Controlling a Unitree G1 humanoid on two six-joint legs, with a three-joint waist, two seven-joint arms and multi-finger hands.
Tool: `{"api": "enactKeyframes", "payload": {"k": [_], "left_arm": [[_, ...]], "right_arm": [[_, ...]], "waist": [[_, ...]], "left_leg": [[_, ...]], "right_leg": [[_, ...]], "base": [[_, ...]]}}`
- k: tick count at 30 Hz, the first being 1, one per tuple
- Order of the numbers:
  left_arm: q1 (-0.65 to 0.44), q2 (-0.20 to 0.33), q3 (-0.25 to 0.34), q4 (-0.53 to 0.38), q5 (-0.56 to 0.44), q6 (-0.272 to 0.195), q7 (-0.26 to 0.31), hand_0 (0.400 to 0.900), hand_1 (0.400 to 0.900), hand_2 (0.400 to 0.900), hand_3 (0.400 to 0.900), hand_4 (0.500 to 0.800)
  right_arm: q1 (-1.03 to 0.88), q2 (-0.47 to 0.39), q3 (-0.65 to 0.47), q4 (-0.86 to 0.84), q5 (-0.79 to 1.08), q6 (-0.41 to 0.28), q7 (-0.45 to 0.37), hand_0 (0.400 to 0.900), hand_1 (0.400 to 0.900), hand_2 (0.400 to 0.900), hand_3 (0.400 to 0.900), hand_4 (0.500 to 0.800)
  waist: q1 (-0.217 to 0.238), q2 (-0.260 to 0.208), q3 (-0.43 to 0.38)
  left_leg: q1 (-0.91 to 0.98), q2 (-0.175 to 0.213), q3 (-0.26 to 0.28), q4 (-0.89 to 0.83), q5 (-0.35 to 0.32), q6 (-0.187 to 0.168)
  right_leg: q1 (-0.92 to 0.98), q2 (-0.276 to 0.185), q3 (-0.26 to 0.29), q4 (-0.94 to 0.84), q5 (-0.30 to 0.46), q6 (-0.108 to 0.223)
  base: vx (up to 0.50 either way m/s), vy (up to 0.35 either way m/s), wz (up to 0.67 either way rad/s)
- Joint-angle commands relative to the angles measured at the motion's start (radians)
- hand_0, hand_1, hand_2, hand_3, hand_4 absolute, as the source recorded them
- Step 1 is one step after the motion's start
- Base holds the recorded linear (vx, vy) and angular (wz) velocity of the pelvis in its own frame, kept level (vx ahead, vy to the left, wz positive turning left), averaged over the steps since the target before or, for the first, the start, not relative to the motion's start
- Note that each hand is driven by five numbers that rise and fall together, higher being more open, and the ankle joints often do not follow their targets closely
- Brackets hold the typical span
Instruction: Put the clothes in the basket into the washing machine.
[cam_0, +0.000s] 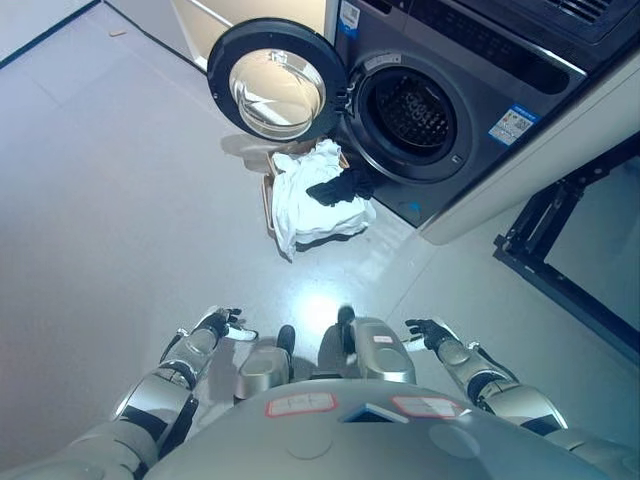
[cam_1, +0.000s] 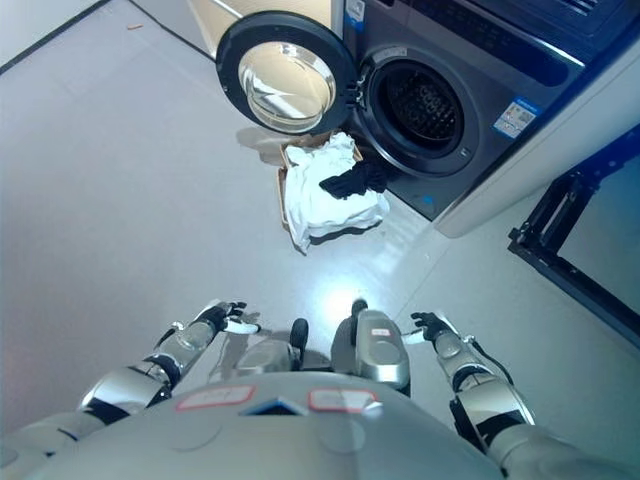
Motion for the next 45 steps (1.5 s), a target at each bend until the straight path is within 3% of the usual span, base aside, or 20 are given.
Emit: {"api": "enactKeyframes", "payload": {"k": [1,5,8,11,12,15,16,17,20,28,29,31,34,35,37,38,40,42,43,45], "left_arm": [[-0.037,0.011,0.003,0.003,0.011,-0.038,0.018,0.9,0.9,0.9,0.9,0.8],[-0.024,-0.001,0.002,-0.002,0.012,-0.039,0.013,0.9,0.9,0.9,0.9,0.8],[-0.043,-0.009,-0.019,-0.038,-0.003,-0.045,0.017,0.9,0.9,0.9,0.9,0.8],[-0.046,-0.012,-0.024,-0.041,-0.007,-0.043,0.021,0.9,0.9,0.9,0.9,0.8],[-0.044,-0.006,-0.028,-0.04,-0.006,-0.045,0.028,0.9,0.9,0.9,0.9,0.8],[-0.065,0.008,-0.056,-0.046,0.01,-0.049,0.043,0.9,0.9,0.9,0.9,0.8],[-0.066,0.007,-0.055,-0.046,0.01,-0.049,0.043,0.9,0.9,0.9,0.9,0.8],[-0.076,0.011,-0.072,-0.044,0.014,-0.05,0.051,0.9,0.9,0.9,0.9,0.8],[-0.071,0.01,-0.081,-0.032,0.019,-0.05,0.056,0.9,0.9,0.9,0.9,0.8],[-0.086,0.033,-0.109,-0.057,0.067,-0.066,0.057,0.9,0.9,0.9,0.9,0.8],[-0.119,0.063,-0.12,-0.077,0.074,-0.067,0.052,0.9,0.9,0.9,0.9,0.8],[-0.168,0.077,-0.136,-0.108,0.064,-0.069,0.056,0.9,0.9,0.9,0.9,0.8],[-0.219,0.075,-0.149,-0.109,0.049,-0.063,0.064,0.9,0.9,0.9,0.9,0.8],[-0.239,0.081,-0.15,-0.11,0.04,-0.064,0.069,0.9,0.9,0.9,0.9,0.8],[-0.296,0.091,-0.143,-0.101,0.006,-0.063,0.089,0.9,0.9,0.9,0.9,0.8],[-0.32,0.093,-0.137,-0.103,-0.004,-0.063,0.096,0.9,0.9,0.9,0.9,0.8],[-0.358,0.095,-0.136,-0.093,-0.016,-0.063,0.099,0.9,0.9,0.9,0.9,0.8],[-0.393,0.082,-0.145,-0.095,-0.03,-0.062,0.102,0.9,0.9,0.9,0.9,0.8],[-0.395,0.073,-0.142,-0.098,-0.042,-0.066,0.114,0.9,0.9,0.9,0.9,0.8],[-0.395,0.063,-0.137,-0.1,-0.061,-0.07,0.128,0.9,0.9,0.9,0.9,0.8]], "right_arm": [[0.018,-0.037,-0.009,0.006,-0.007,-0.019,-0.018,0.9,0.9,0.9,0.9,0.8],[0.023,-0.041,0.003,0.009,-0.011,-0.021,-0.013,0.9,0.9,0.9,0.9,0.8],[0.009,-0.05,0.031,-0.03,0.001,-0.021,-0.027,0.9,0.9,0.9,0.9,0.8],[-0.011,-0.049,0.047,-0.043,0.002,-0.015,-0.035,0.9,0.9,0.9,0.9,0.8],[-0.025,-0.05,0.061,-0.048,0.008,-0.015,-0.047,0.9,0.9,0.9,0.9,0.8],[-0.057,-0.047,0.087,-0.059,0.024,-0.028,-0.067,0.9,0.9,0.9,0.9,0.8],[-0.057,-0.047,0.087,-0.058,0.024,-0.029,-0.067,0.9,0.9,0.9,0.9,0.8],[-0.071,-0.044,0.101,-0.068,0.031,-0.036,-0.077,0.9,0.9,0.9,0.9,0.8],[-0.094,-0.048,0.115,-0.075,0.034,-0.042,-0.085,0.9,0.9,0.9,0.9,0.8],[-0.202,-0.071,0.279,-0.142,-0.21,-0.054,-0.082,0.9,0.9,0.9,0.9,0.8],[-0.24,-0.074,0.344,-0.155,-0.271,-0.062,-0.061,0.9,0.9,0.9,0.9,0.8],[-0.286,-0.062,0.385,-0.164,-0.289,-0.066,-0.044,0.9,0.9,0.9,0.9,0.8],[-0.329,-0.041,0.406,-0.162,-0.288,-0.058,-0.043,0.9,0.9,0.9,0.9,0.8],[-0.338,-0.036,0.415,-0.163,-0.289,-0.055,-0.041,0.9,0.9,0.9,0.9,0.8],[-0.378,-0.009,0.443,-0.17,-0.306,-0.056,-0.039,0.9,0.9,0.9,0.9,0.8],[-0.401,-0.004,0.445,-0.181,-0.303,-0.053,-0.037,0.9,0.9,0.9,0.9,0.8],[-0.429,0.004,0.453,-0.179,-0.304,-0.051,-0.042,0.9,0.9,0.9,0.9,0.8],[-0.463,0.023,0.462,-0.183,-0.289,-0.041,-0.046,0.9,0.9,0.9,0.9,0.8],[-0.462,0.03,0.466,-0.182,-0.295,-0.039,-0.061,0.9,0.9,0.9,0.9,0.8],[-0.481,0.03,0.491,-0.184,-0.325,-0.038,-0.073,0.9,0.9,0.9,0.9,0.8]], "waist": [[-0.034,-0.009,-0.054],[-0.032,0.002,-0.09],[0.009,-0.041,-0.049],[0.035,-0.061,-0.03],[0.055,-0.079,-0.027],[0.083,-0.07,-0.016],[0.086,-0.073,-0.009],[0.099,-0.048,-0.001],[0.11,-0.021,-0.009],[0.157,-0.047,-0.067],[0.159,-0.065,-0.049],[0.143,-0.056,-0.014],[0.135,-0.038,0.012],[0.142,-0.032,0.014],[0.16,-0.035,0.033],[0.153,-0.046,0.053],[0.152,-0.068,0.066],[0.139,-0.091,0.082],[0.141,-0.098,0.086],[0.149,-0.103,0.091]], "left_leg": [[0.222,-0.069,-0.003,0.029,-0.191,0.01],[0.198,-0.058,-0.011,0.201,-0.16,-0.021],[-0.094,-0.087,0.073,0.678,0.041,-0.097],[-0.189,-0.087,0.131,0.822,0.035,-0.083],[-0.292,-0.051,0.183,0.753,0.027,-0.058],[-0.358,0.036,0.209,0.505,0.014,-0.055],[-0.344,0.035,0.213,0.497,0.014,-0.054],[-0.324,0.106,0.225,0.189,0.091,-0.084],[-0.334,0.146,0.26,-0.044,0.16,-0.111],[-0.282,0.104,0.279,0.016,0.177,-0.085],[-0.259,0.081,0.275,0.049,0.134,-0.059],[-0.245,0.07,0.275,0.064,0.109,-0.034],[-0.237,0.068,0.265,0.071,0.097,-0.024],[-0.228,0.07,0.268,0.061,0.088,-0.025],[-0.2,0.079,0.285,0.054,0.046,-0.057],[-0.198,0.075,0.286,0.063,0.034,-0.065],[-0.2,0.063,0.297,0.081,0.013,-0.076],[-0.235,0.043,0.286,0.115,0.007,-0.08],[-0.254,0.041,0.281,0.124,0.01,-0.083],[-0.317,0.043,0.274,0.145,0.019,-0.093]], "right_leg": [[-0.071,0.055,0.056,-0.034,0.186,-0.009],[-0.009,0.111,0.075,-0.011,0.152,-0.049],[0.129,0.07,0.069,-0.062,0.108,-0.098],[0.166,0.059,0.063,-0.076,0.097,-0.112],[0.202,0.046,0.059,-0.095,0.076,-0.118],[0.253,0.068,0.062,-0.124,0.032,-0.103],[0.263,0.065,0.066,-0.126,0.031,-0.103],[0.307,0.083,0.072,-0.152,-0.001,-0.082],[0.358,0.078,0.089,-0.172,-0.045,-0.059],[0.412,-0.005,0.104,0.003,-0.101,-0.001],[0.32,-0.024,0.085,0.228,-0.006,0.034],[0.218,-0.015,0.068,0.386,0.109,0.054],[0.126,-0.028,0.029,0.462,0.104,0.043],[0.102,-0.062,-0.01,0.415,0.082,0.029],[0.066,-0.216,-0.232,0.169,0.038,0.018],[0.06,-0.233,-0.256,0.095,0.064,0.024],[0.074,-0.25,-0.275,-0.02,0.11,0.036],[0.071,-0.229,-0.165,-0.069,0.138,0.041],[0.063,-0.225,-0.153,-0.081,0.153,0.042],[0.033,-0.239,-0.2,-0.085,0.178,0.047]], "base": [[0.41,-0.136,0.66],[0.36,-0.135,0.39],[0.22,-0.188,0.34],[0.17,-0.164,0.06],[0.24,-0.083,-0.07],[0.29,-0.037,-0.14],[0.39,0.068,-0.2],[0.27,0.058,-0.15],[0.46,0.157,-0.31],[0.36,0.203,-0.29],[0.16,0.152,0.16],[0.14,0.193,0.18],[0.08,0.114,0.06],[0.15,0.029,-0.17],[0.14,-0.028,-0.41],[0.01,-0.067,-0.21],[0.02,-0.103,0.14],[0.0,-0.108,0.5],[-0.1,-0.109,0.45],[-0.12,-0.104,0.3]]}}
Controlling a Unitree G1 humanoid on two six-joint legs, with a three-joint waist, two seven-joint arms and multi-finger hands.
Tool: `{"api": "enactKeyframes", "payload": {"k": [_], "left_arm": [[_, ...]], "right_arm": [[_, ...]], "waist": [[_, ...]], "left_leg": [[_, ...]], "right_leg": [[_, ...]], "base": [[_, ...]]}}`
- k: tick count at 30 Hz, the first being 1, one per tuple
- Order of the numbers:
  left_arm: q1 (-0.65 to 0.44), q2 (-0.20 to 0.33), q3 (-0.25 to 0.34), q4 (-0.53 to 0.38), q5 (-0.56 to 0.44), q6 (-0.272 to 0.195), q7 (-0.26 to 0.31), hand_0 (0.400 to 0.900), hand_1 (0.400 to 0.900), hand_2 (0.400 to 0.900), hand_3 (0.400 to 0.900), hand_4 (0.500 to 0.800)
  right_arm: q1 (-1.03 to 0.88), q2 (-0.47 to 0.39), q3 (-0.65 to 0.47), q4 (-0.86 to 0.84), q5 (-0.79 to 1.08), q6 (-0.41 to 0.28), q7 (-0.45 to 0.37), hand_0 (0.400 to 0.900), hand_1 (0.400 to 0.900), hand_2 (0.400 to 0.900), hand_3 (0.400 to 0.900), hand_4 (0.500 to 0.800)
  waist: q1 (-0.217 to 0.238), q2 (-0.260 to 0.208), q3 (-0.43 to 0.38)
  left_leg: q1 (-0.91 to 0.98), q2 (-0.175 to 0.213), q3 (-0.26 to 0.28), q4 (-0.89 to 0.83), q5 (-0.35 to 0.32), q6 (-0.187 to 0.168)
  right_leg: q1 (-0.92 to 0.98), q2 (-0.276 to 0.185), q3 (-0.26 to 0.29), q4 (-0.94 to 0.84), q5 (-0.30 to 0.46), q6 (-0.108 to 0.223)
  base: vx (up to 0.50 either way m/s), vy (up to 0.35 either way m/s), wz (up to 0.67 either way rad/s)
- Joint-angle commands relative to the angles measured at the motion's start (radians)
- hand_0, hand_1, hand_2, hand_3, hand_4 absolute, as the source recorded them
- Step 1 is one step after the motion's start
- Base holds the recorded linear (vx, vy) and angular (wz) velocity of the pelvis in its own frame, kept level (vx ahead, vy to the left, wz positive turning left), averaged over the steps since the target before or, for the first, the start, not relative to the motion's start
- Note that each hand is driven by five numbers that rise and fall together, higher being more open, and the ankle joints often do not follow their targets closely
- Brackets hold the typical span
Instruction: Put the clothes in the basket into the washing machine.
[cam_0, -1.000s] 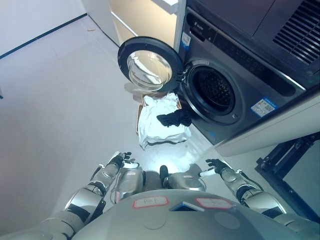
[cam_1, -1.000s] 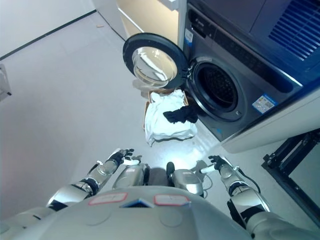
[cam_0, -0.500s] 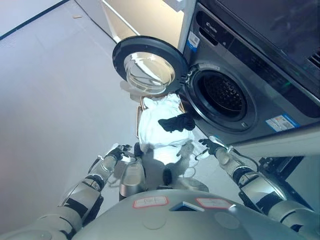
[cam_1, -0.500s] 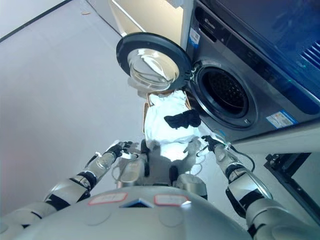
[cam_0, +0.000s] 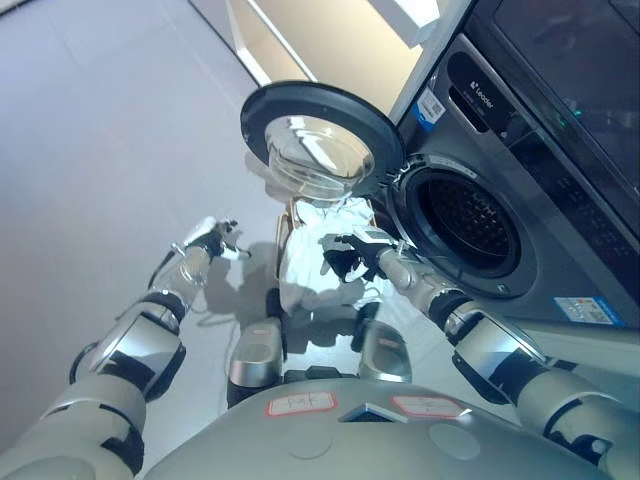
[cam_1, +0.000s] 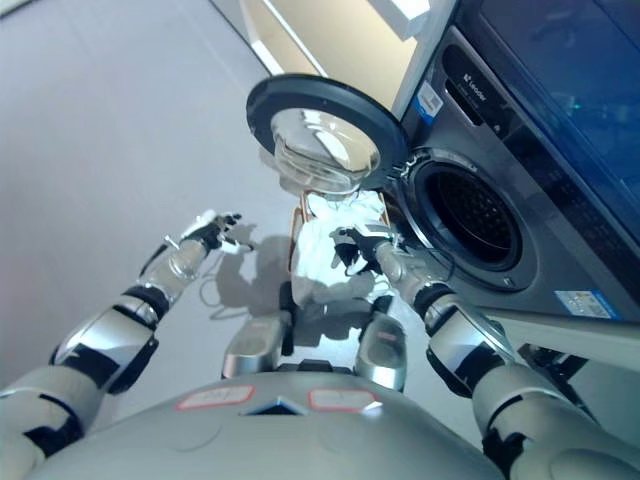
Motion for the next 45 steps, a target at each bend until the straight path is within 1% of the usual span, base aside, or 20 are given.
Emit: {"api": "enactKeyframes", "payload": {"k": [1,9,10,12,23,26,27,28,29,30,31,32,33,34,35,36,37,38,40,45], "left_arm": [[-0.083,-0.058,0.025,0.011,-0.052,-0.032,0.035,0.9,0.9,0.9,0.9,0.8],[-0.291,-0.038,-0.029,-0.008,-0.159,-0.046,0.065,0.9,0.9,0.9,0.9,0.8],[-0.358,0.049,-0.091,0.042,-0.049,-0.016,0.083,0.9,0.9,0.9,0.9,0.8],[-0.444,0.059,-0.067,0.04,-0.117,-0.023,0.087,0.9,0.9,0.9,0.9,0.8],[-0.816,0.144,-0.088,0.037,-0.295,-0.036,0.096,0.9,0.9,0.9,0.9,0.8],[-0.856,0.149,-0.094,0.032,-0.318,-0.041,0.099,0.9,0.9,0.9,0.9,0.8],[-0.647,0.012,0.055,-0.221,-0.453,-0.165,0.221,0.9,0.9,0.9,0.9,0.8],[-0.651,0.009,0.055,-0.225,-0.451,-0.16,0.225,0.9,0.9,0.9,0.9,0.8],[-0.343,0.033,0.113,-0.459,-0.336,-0.2,0.258,0.9,0.9,0.9,0.9,0.8],[-0.348,-0.022,0.142,-0.545,-0.341,-0.171,0.326,0.9,0.9,0.9,0.9,0.8],[-0.153,0.048,0.209,-0.824,-0.119,-0.071,0.342,0.9,0.9,0.9,0.9,0.8],[-0.134,-0.005,0.209,-0.776,-0.101,-0.07,0.383,0.9,0.9,0.9,0.9,0.8],[-0.116,-0.03,0.211,-0.84,-0.058,-0.083,0.412,0.9,0.9,0.9,0.9,0.8],[-0.028,0.019,0.165,-1.0,0.014,-0.254,0.389,0.9,0.9,0.9,0.9,0.8],[-0.047,-0.016,0.152,-0.994,0.02,-0.149,0.42,0.9,0.9,0.9,0.9,0.8],[0.059,-0.028,0.185,-1.04,-0.023,-0.104,0.362,0.9,0.9,0.9,0.9,0.8],[0.096,0.001,0.156,-1.017,0.015,-0.228,0.388,0.9,0.9,0.9,0.9,0.8],[0.134,0.007,0.155,-0.986,-0.005,-0.213,0.403,0.9,0.9,0.9,0.9,0.8],[0.143,0.051,0.221,-1.085,-0.037,-0.21,0.426,0.9,0.9,0.9,0.9,0.8],[0.227,0.039,0.305,-1.22,-0.018,-0.204,0.48,0.9,0.9,0.9,0.9,0.8]], "right_arm": [[-0.136,-0.055,0.06,-0.005,-0.043,0.008,-0.048,0.9,0.9,0.9,0.9,0.8],[-0.366,-0.132,0.146,-0.011,-0.035,0.02,-0.089,0.9,0.9,0.9,0.9,0.8],[-0.407,-0.153,0.151,-0.006,-0.035,0.027,-0.099,0.9,0.9,0.9,0.9,0.8],[-0.495,-0.189,0.161,0.014,-0.026,0.026,-0.118,0.9,0.9,0.9,0.9,0.8],[-0.872,-0.301,0.224,0.024,0.117,0.032,-0.156,0.9,0.9,0.9,0.9,0.8],[-0.905,-0.31,0.237,0.039,0.147,0.033,-0.158,0.9,0.9,0.9,0.9,0.8],[-0.82,-0.354,0.213,-0.017,0.142,0.014,-0.211,0.9,0.9,0.9,0.9,0.8],[-0.821,-0.36,0.212,-0.02,0.142,0.014,-0.21,0.9,0.9,0.9,0.9,0.8],[-0.766,-0.401,0.193,-0.079,0.117,0.072,-0.27,0.9,0.9,0.9,0.9,0.8],[-0.68,-0.403,0.16,-0.15,0.094,0.042,-0.27,0.9,0.9,0.9,0.9,0.8],[-0.553,-0.439,0.106,-0.241,0.06,0.088,-0.306,0.9,0.9,0.9,0.9,0.8],[-0.436,-0.403,0.066,-0.316,0.021,0.076,-0.313,0.9,0.9,0.9,0.9,0.8],[-0.39,-0.418,0.049,-0.35,-0.006,0.089,-0.337,0.9,0.9,0.9,0.9,0.8],[-0.316,-0.402,0.028,-0.38,-0.017,0.084,-0.361,0.9,0.9,0.9,0.9,0.8],[-0.277,-0.428,0.021,-0.426,-0.031,0.067,-0.35,0.9,0.9,0.9,0.9,0.8],[-0.293,-0.414,0.031,-0.429,-0.055,0.12,-0.356,0.9,0.9,0.9,0.9,0.8],[-0.223,-0.362,0.007,-0.427,-0.066,0.09,-0.377,0.9,0.9,0.9,0.9,0.8],[-0.19,-0.379,0.002,-0.443,-0.073,0.076,-0.408,0.9,0.9,0.9,0.9,0.8],[-0.167,-0.407,-0.016,-0.484,-0.068,0.076,-0.403,0.9,0.9,0.9,0.9,0.8],[-0.106,-0.456,-0.06,-0.546,-0.051,0.077,-0.41,0.9,0.9,0.9,0.9,0.8]], "waist": [[0.006,0.015,0.022],[0.005,0.032,0.095],[0.002,0.035,0.103],[-0.001,0.045,0.115],[-0.042,0.07,0.075],[-0.053,0.078,0.061],[-0.051,0.069,0.049],[-0.048,0.071,0.05],[-0.024,0.079,0.057],[-0.031,0.082,0.06],[-0.021,0.09,0.073],[-0.035,0.092,0.074],[-0.039,0.093,0.083],[-0.034,0.098,0.085],[-0.042,0.097,0.082],[-0.026,0.104,0.083],[-0.03,0.107,0.081],[-0.029,0.104,0.077],[-0.029,0.108,0.066],[-0.034,0.108,0.052]], "left_leg": [[-0.192,0.027,-0.015,0.123,-0.078,-0.036],[-0.397,0.058,-0.054,0.209,-0.061,-0.065],[-0.436,0.064,-0.053,0.24,-0.062,-0.069],[-0.508,0.07,-0.054,0.298,-0.07,-0.078],[-0.872,0.12,-0.046,0.642,-0.197,-0.101],[-0.948,0.119,-0.044,0.683,-0.181,-0.094],[-0.978,0.111,-0.059,0.74,-0.236,-0.098],[-0.991,0.108,-0.057,0.727,-0.203,-0.091],[-1.021,0.093,-0.061,0.766,-0.218,-0.088],[-1.021,0.095,-0.068,0.8,-0.269,-0.091],[-1.062,0.086,-0.069,0.826,-0.256,-0.085],[-1.069,0.09,-0.072,0.865,-0.297,-0.089],[-1.096,0.084,-0.072,0.902,-0.315,-0.089],[-1.124,0.072,-0.082,0.937,-0.327,-0.089],[-1.15,0.071,-0.08,0.965,-0.34,-0.082],[-1.18,0.073,-0.081,0.989,-0.348,-0.078],[-1.196,0.071,-0.085,1.01,-0.356,-0.077],[-1.213,0.071,-0.085,1.025,-0.365,-0.073],[-1.252,0.07,-0.088,1.058,-0.378,-0.068],[-1.305,0.072,-0.094,1.104,-0.398,-0.059]], "right_leg": [[-0.06,-0.018,-0.036,-0.035,0.092,0.003],[-0.247,-0.011,-0.063,0.11,0.025,-0.012],[-0.279,-0.011,-0.066,0.142,0.015,-0.013],[-0.344,-0.016,-0.069,0.205,-0.007,-0.016],[-0.723,-0.009,-0.016,0.58,-0.167,-0.038],[-0.802,-0.006,-0.011,0.625,-0.158,-0.053],[-0.831,0.002,0.003,0.69,-0.22,-0.052],[-0.845,0.0,-0.001,0.678,-0.191,-0.06],[-0.87,-0.007,0.002,0.715,-0.208,-0.068],[-0.877,0.001,0.007,0.764,-0.266,-0.066],[-0.909,-0.001,0.007,0.785,-0.254,-0.078],[-0.917,0.001,0.013,0.827,-0.3,-0.073],[-0.944,0.0,0.023,0.856,-0.318,-0.079],[-0.969,-0.002,0.026,0.883,-0.334,-0.087],[-0.991,0.006,0.035,0.91,-0.345,-0.088],[-1.016,0.0,0.036,0.93,-0.352,-0.095],[-1.036,-0.001,0.035,0.951,-0.362,-0.099],[-1.053,0.002,0.046,0.965,-0.366,-0.099],[-1.092,0.0,0.056,1.0,-0.384,-0.106],[-1.145,-0.002,0.068,1.052,-0.403,-0.111]], "base": [[-0.12,-0.083,0.32],[-0.07,-0.074,0.24],[-0.08,-0.061,0.23],[-0.07,-0.032,0.14],[-0.02,0.006,-0.09],[-0.06,0.004,-0.05],[-0.09,-0.031,0.06],[-0.01,-0.072,0.18],[-0.02,-0.032,0.12],[-0.05,-0.052,0.22],[0.05,-0.056,0.12],[-0.07,-0.03,0.12],[0.04,-0.044,0.07],[-0.05,-0.029,0.02],[-0.06,-0.039,0.04],[-0.06,-0.017,-0.03],[-0.06,0.001,-0.05],[-0.04,0.025,-0.11],[-0.03,0.019,-0.09],[0.0,0.003,-0.02]]}}
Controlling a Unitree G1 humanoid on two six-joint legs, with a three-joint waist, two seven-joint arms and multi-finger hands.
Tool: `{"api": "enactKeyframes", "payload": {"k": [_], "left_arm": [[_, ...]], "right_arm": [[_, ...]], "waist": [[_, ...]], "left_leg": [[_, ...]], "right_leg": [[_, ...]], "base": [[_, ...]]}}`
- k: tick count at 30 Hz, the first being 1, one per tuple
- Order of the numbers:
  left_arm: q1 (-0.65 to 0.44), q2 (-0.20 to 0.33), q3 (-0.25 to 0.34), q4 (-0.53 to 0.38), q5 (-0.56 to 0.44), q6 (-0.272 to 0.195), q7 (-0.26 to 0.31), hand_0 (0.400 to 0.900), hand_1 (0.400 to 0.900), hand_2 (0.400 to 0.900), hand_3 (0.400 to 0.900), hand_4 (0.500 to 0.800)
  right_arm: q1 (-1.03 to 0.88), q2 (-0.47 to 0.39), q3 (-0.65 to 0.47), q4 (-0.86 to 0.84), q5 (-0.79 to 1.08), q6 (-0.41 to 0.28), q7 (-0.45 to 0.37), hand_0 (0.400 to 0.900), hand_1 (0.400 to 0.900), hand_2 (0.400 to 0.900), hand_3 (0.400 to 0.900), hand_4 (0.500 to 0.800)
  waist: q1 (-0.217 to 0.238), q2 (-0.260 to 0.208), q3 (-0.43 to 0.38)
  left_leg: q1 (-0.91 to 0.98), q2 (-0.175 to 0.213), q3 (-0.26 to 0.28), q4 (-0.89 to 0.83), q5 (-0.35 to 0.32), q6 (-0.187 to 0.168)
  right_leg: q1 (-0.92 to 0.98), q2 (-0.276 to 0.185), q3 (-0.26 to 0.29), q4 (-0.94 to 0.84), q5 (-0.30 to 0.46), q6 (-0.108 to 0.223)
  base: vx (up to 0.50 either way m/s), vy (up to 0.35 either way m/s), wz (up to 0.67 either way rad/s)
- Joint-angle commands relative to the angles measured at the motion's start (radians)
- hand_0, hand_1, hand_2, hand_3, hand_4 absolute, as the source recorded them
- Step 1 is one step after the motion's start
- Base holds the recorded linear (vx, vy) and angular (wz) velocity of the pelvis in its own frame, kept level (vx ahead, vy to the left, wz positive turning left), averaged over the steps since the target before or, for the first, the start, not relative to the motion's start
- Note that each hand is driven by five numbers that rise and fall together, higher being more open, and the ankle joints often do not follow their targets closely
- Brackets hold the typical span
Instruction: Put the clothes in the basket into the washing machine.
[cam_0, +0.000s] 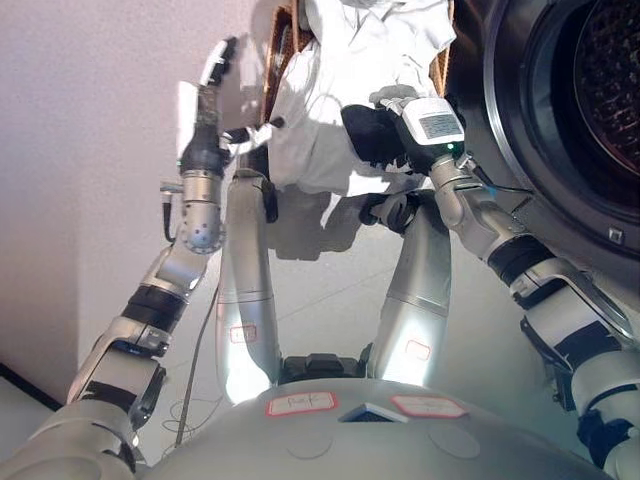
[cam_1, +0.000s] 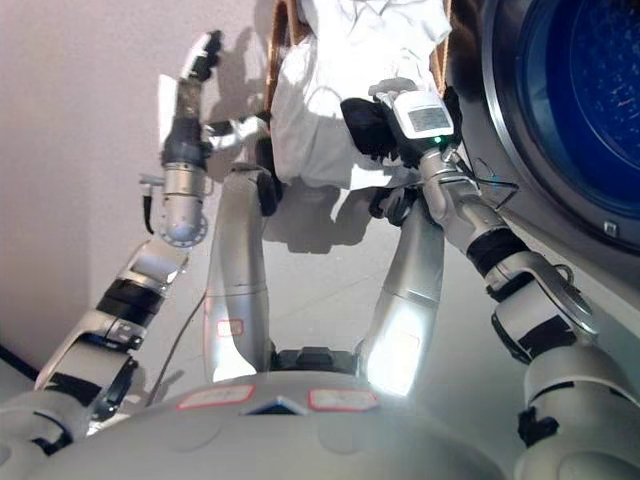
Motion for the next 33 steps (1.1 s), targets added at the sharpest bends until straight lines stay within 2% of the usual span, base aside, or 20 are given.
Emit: {"api": "enactKeyframes", "payload": {"k": [1,10,14,20,21,22,23,33], "left_arm": [[0.013,-0.039,0.038,-0.177,0.058,-0.105,0.071,0.9,0.9,0.9,0.9,0.8],[0.017,-0.037,0.056,-0.26,0.124,-0.076,0.101,0.9,0.9,0.9,0.9,0.8],[0.008,-0.036,0.077,-0.29,0.131,-0.076,0.133,0.9,0.9,0.9,0.9,0.8],[0.016,-0.031,0.08,-0.317,0.131,-0.074,0.141,0.9,0.9,0.9,0.9,0.8],[0.013,-0.027,0.074,-0.318,0.128,-0.077,0.139,0.9,0.9,0.9,0.9,0.8],[0.011,-0.026,0.074,-0.322,0.127,-0.076,0.139,0.9,0.9,0.9,0.9,0.8],[0.011,-0.025,0.073,-0.325,0.125,-0.076,0.139,0.9,0.9,0.9,0.9,0.8],[-0.004,-0.024,0.064,-0.318,0.101,-0.081,0.13,0.9,0.9,0.9,0.9,0.8]], "right_arm": [[0.057,-0.053,-0.028,-0.069,0.005,-0.018,-0.079,0.9,0.9,0.9,0.9,0.8],[0.088,-0.052,-0.046,-0.032,-0.01,0.013,-0.107,0.9,0.9,0.9,0.9,0.8],[0.065,-0.05,-0.043,0.083,0.003,0.054,-0.137,0.9,0.9,0.9,0.9,0.8],[-0.007,-0.029,-0.008,0.226,0.03,0.075,-0.15,0.9,0.9,0.9,0.9,0.8],[-0.044,-0.027,0.01,0.276,0.04,0.082,-0.148,0.604,0.604,0.604,0.604,0.622],[-0.073,-0.023,0.023,0.308,0.047,0.083,-0.149,0.437,0.437,0.437,0.437,0.522],[-0.102,-0.02,0.033,0.339,0.056,0.085,-0.152,0.4,0.4,0.4,0.4,0.5],[-0.281,-0.005,0.088,0.49,0.115,0.074,-0.162,0.4,0.4,0.4,0.4,0.5]], "waist": [[-0.013,0.051,-0.087],[-0.02,0.052,-0.104],[-0.014,0.062,-0.102],[-0.004,0.066,-0.096],[0.007,0.069,-0.098],[0.012,0.07,-0.098],[0.016,0.071,-0.098],[0.042,0.081,-0.107]], "left_leg": [[-0.038,-0.01,-0.023,-0.048,-0.034,-0.029],[-0.109,-0.017,-0.029,-0.013,-0.039,-0.027],[-0.133,-0.026,-0.031,0.001,-0.041,-0.022],[-0.133,-0.031,-0.02,-0.009,-0.039,-0.018],[-0.133,-0.033,-0.018,-0.017,-0.035,-0.018],[-0.133,-0.035,-0.016,-0.022,-0.033,-0.017],[-0.133,-0.036,-0.014,-0.029,-0.03,-0.016],[-0.093,-0.055,-0.006,-0.141,0.021,-0.011]], "right_leg": [[0.018,0.048,-0.023,-0.009,-0.033,-0.027],[-0.049,0.048,-0.01,0.028,-0.05,-0.026],[-0.08,0.043,0.005,0.052,-0.055,-0.024],[-0.084,0.039,0.016,0.051,-0.054,-0.019],[-0.087,0.038,0.018,0.048,-0.052,-0.018],[-0.087,0.037,0.019,0.045,-0.05,-0.017],[-0.088,0.036,0.019,0.041,-0.049,-0.016],[-0.05,0.03,0.01,-0.042,-0.023,-0.004]], "base": [[0.0,0.0,0.0],[0.0,-0.001,0.01],[0.01,0.007,0.05],[0.02,0.01,0.05],[0.03,0.011,0.06],[0.03,0.011,0.08],[0.03,0.009,0.07],[0.03,0.005,0.07]]}}
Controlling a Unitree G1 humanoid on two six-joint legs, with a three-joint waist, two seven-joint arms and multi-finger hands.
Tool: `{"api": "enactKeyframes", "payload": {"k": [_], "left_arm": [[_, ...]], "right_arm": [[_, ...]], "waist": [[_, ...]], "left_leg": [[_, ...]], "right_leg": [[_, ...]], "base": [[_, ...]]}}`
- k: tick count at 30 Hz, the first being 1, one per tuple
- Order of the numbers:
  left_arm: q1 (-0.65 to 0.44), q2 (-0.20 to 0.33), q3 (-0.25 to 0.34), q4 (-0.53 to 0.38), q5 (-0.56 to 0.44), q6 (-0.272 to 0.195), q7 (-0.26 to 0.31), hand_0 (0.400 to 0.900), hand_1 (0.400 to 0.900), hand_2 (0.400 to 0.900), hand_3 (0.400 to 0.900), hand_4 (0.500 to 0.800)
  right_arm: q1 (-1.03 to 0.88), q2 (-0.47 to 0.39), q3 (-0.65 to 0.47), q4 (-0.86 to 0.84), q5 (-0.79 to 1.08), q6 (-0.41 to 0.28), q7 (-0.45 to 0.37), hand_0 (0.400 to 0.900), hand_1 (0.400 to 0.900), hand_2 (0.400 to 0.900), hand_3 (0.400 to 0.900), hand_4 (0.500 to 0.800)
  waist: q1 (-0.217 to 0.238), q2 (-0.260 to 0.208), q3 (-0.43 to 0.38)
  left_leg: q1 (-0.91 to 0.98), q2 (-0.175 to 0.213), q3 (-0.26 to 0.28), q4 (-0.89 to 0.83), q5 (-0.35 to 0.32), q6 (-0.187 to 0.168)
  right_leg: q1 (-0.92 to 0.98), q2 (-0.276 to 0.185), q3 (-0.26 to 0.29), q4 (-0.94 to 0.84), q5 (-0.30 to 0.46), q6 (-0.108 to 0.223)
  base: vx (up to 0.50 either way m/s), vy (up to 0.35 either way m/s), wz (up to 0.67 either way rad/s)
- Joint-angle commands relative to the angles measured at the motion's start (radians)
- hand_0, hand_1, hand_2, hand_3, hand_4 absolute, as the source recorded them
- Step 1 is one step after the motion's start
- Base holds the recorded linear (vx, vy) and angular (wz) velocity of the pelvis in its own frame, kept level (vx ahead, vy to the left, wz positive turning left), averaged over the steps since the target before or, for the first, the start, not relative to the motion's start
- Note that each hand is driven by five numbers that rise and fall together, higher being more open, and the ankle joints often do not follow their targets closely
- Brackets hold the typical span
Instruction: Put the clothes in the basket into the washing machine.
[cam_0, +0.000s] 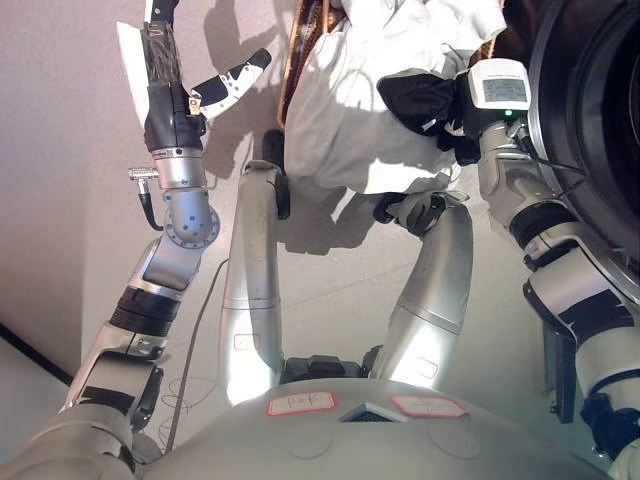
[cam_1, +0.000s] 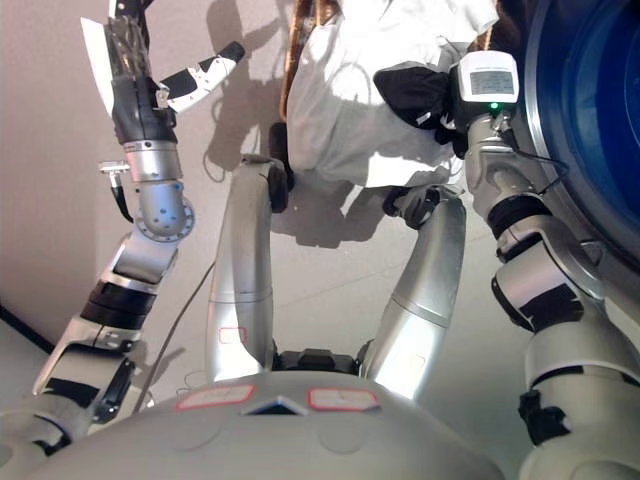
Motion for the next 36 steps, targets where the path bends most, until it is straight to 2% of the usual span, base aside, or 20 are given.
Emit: {"api": "enactKeyframes", "payload": {"k": [1,7,10,16,17,18,20,21,22,23,24,25,26,27,30,31,32,33,34,36], "left_arm": [[-0.002,-0.027,0.033,-0.117,0.033,-0.077,0.038,0.9,0.9,0.9,0.9,0.8],[-0.02,-0.031,0.033,-0.084,0.029,-0.073,0.042,0.9,0.9,0.9,0.9,0.8],[-0.023,-0.032,0.04,-0.078,0.021,-0.082,0.058,0.9,0.9,0.9,0.9,0.8],[0.01,-0.029,0.033,-0.039,-0.006,-0.093,0.063,0.9,0.9,0.9,0.9,0.8],[0.018,-0.031,0.032,-0.034,-0.01,-0.096,0.063,0.9,0.9,0.9,0.9,0.8],[0.023,-0.035,0.035,-0.027,-0.013,-0.099,0.063,0.9,0.9,0.9,0.9,0.8],[0.036,-0.04,0.037,-0.018,-0.022,-0.104,0.059,0.9,0.9,0.9,0.9,0.8],[0.037,-0.04,0.035,-0.017,-0.022,-0.104,0.059,0.9,0.9,0.9,0.9,0.8],[0.042,-0.04,0.036,-0.014,-0.03,-0.109,0.058,0.9,0.9,0.9,0.9,0.8],[0.055,-0.045,0.042,-0.008,-0.04,-0.121,0.057,0.9,0.9,0.9,0.9,0.8],[0.055,-0.045,0.041,-0.008,-0.04,-0.121,0.057,0.9,0.9,0.9,0.9,0.8],[0.064,-0.047,0.043,-0.008,-0.041,-0.124,0.056,0.9,0.9,0.9,0.9,0.8],[0.069,-0.052,0.043,-0.006,-0.049,-0.127,0.057,0.9,0.9,0.9,0.9,0.8],[0.078,-0.052,0.045,-0.003,-0.054,-0.131,0.055,0.9,0.9,0.9,0.9,0.8],[0.087,-0.055,0.044,-0.01,-0.063,-0.134,0.056,0.9,0.9,0.9,0.9,0.8],[0.093,-0.055,0.046,-0.013,-0.068,-0.137,0.055,0.9,0.9,0.9,0.9,0.8],[0.048,-0.038,0.0,0.018,-0.099,-0.144,0.024,0.9,0.9,0.9,0.9,0.8],[0.032,-0.026,0.018,0.001,-0.102,-0.146,0.032,0.9,0.9,0.9,0.9,0.8],[0.052,-0.033,0.011,-0.021,-0.116,-0.153,0.02,0.9,0.9,0.9,0.9,0.8],[0.1,-0.038,0.024,-0.045,-0.129,-0.161,0.03,0.9,0.9,0.9,0.9,0.8]], "right_arm": [[-0.031,-0.023,0.039,0.046,0.041,0.025,-0.058,0.4,0.4,0.4,0.4,0.5],[0.009,-0.013,-0.039,-0.033,0.087,-0.001,-0.086,0.4,0.4,0.4,0.4,0.5],[0.083,-0.008,-0.152,-0.103,0.158,-0.025,-0.118,0.4,0.4,0.4,0.4,0.5],[0.285,0.051,-0.347,-0.178,0.324,-0.103,-0.126,0.4,0.4,0.4,0.4,0.5],[0.322,0.066,-0.388,-0.196,0.365,-0.122,-0.131,0.4,0.4,0.4,0.4,0.5],[0.352,0.088,-0.421,-0.201,0.41,-0.142,-0.131,0.4,0.4,0.4,0.4,0.5],[0.419,0.141,-0.518,-0.221,0.565,-0.21,-0.135,0.4,0.4,0.4,0.4,0.5],[0.421,0.141,-0.519,-0.222,0.565,-0.21,-0.134,0.4,0.4,0.4,0.4,0.5],[0.441,0.161,-0.551,-0.241,0.63,-0.24,-0.13,0.4,0.4,0.4,0.4,0.5],[0.465,0.197,-0.597,-0.28,0.73,-0.288,-0.121,0.4,0.4,0.4,0.4,0.5],[0.467,0.197,-0.598,-0.281,0.73,-0.288,-0.121,0.4,0.4,0.4,0.4,0.5],[0.479,0.218,-0.627,-0.318,0.797,-0.327,-0.12,0.4,0.4,0.4,0.4,0.5],[0.48,0.248,-0.664,-0.342,0.89,-0.373,-0.121,0.4,0.4,0.4,0.4,0.5],[0.48,0.254,-0.685,-0.341,0.935,-0.387,-0.114,0.4,0.4,0.4,0.4,0.5],[0.46,0.311,-0.726,-0.423,1.146,-0.487,-0.077,0.4,0.4,0.4,0.4,0.5],[0.446,0.323,-0.73,-0.45,1.184,-0.505,-0.071,0.4,0.4,0.4,0.4,0.5],[0.097,0.226,-0.779,-0.128,1.257,-0.508,-0.135,0.4,0.4,0.4,0.4,0.5],[0.124,0.261,-0.723,-0.191,1.265,-0.532,-0.137,0.4,0.4,0.4,0.4,0.5],[0.128,0.278,-0.722,-0.263,1.334,-0.552,-0.097,0.4,0.4,0.4,0.4,0.5],[0.017,0.287,-0.736,-0.379,1.309,-0.584,-0.173,0.4,0.4,0.4,0.4,0.5]], "waist": [[-0.018,0.073,-0.076],[-0.027,0.073,-0.082],[-0.048,0.082,-0.088],[-0.069,0.091,-0.074],[-0.073,0.092,-0.072],[-0.076,0.097,-0.067],[-0.085,0.107,-0.064],[-0.085,0.104,-0.069],[-0.084,0.11,-0.06],[-0.085,0.12,-0.059],[-0.083,0.119,-0.055],[-0.085,0.124,-0.054],[-0.087,0.131,-0.056],[-0.085,0.134,-0.054],[-0.081,0.148,-0.051],[-0.08,0.153,-0.058],[-0.023,0.176,-0.071],[-0.017,0.188,-0.073],[-0.009,0.194,-0.078],[0.014,0.214,-0.087]], "left_leg": [[0.022,-0.014,-0.008,-0.144,0.009,-0.012],[0.112,-0.012,0.0,-0.251,0.049,-0.013],[0.208,-0.001,0.002,-0.389,0.103,-0.028],[0.401,0.028,0.005,-0.614,0.195,-0.041],[0.429,0.032,0.007,-0.65,0.214,-0.046],[0.442,0.041,0.014,-0.69,0.26,-0.043],[0.497,0.052,0.022,-0.754,0.286,-0.044],[0.513,0.05,0.019,-0.754,0.257,-0.051],[0.525,0.057,0.028,-0.784,0.3,-0.042],[0.567,0.061,0.038,-0.828,0.316,-0.039],[0.575,0.061,0.04,-0.833,0.318,-0.039],[0.599,0.061,0.046,-0.857,0.328,-0.039],[0.619,0.06,0.053,-0.879,0.337,-0.041],[0.641,0.058,0.059,-0.899,0.342,-0.041],[0.686,0.057,0.073,-0.932,0.353,-0.04],[0.709,0.05,0.07,-0.94,0.325,-0.047],[0.704,0.046,0.068,-0.943,0.353,-0.047],[0.71,0.046,0.079,-0.953,0.362,-0.045],[0.718,0.045,0.083,-0.965,0.367,-0.046],[0.734,0.039,0.083,-0.988,0.381,-0.05]], "right_leg": [[0.074,0.066,-0.012,-0.089,0.004,-0.007],[0.156,0.083,-0.031,-0.185,0.043,0.0],[0.245,0.101,-0.053,-0.286,0.082,0.006],[0.425,0.135,-0.068,-0.496,0.153,0.017],[0.452,0.137,-0.07,-0.524,0.161,0.017],[0.465,0.139,-0.077,-0.57,0.204,0.011],[0.506,0.146,-0.075,-0.628,0.226,0.015],[0.52,0.146,-0.069,-0.626,0.201,0.023],[0.528,0.148,-0.074,-0.662,0.242,0.017],[0.562,0.151,-0.07,-0.712,0.26,0.021],[0.569,0.152,-0.07,-0.717,0.262,0.021],[0.585,0.155,-0.067,-0.74,0.272,0.024],[0.602,0.157,-0.066,-0.765,0.282,0.027],[0.619,0.159,-0.062,-0.789,0.291,0.028],[0.653,0.161,-0.054,-0.825,0.306,0.031],[0.669,0.157,-0.042,-0.826,0.278,0.04],[0.671,0.144,-0.056,-0.842,0.303,0.035],[0.666,0.145,-0.053,-0.836,0.309,0.036],[0.672,0.14,-0.052,-0.843,0.311,0.037],[0.673,0.142,-0.047,-0.843,0.314,0.039]], "base": [[0.03,0.004,-0.03],[0.02,0.002,-0.06],[0.0,-0.004,-0.02],[0.02,-0.011,-0.12],[-0.09,-0.003,-0.11],[-0.09,0.006,-0.15],[0.01,0.01,-0.13],[0.0,0.011,-0.12],[0.01,0.025,-0.24],[-0.1,0.039,-0.27],[0.01,0.023,-0.25],[0.02,0.017,-0.16],[0.02,0.02,-0.21],[0.01,0.001,-0.18],[0.05,0.0,-0.15],[0.05,-0.009,0.06],[0.04,-0.027,0.19],[-0.07,-0.034,0.22],[0.02,0.0,0.07],[0.01,0.013,-0.02]]}}
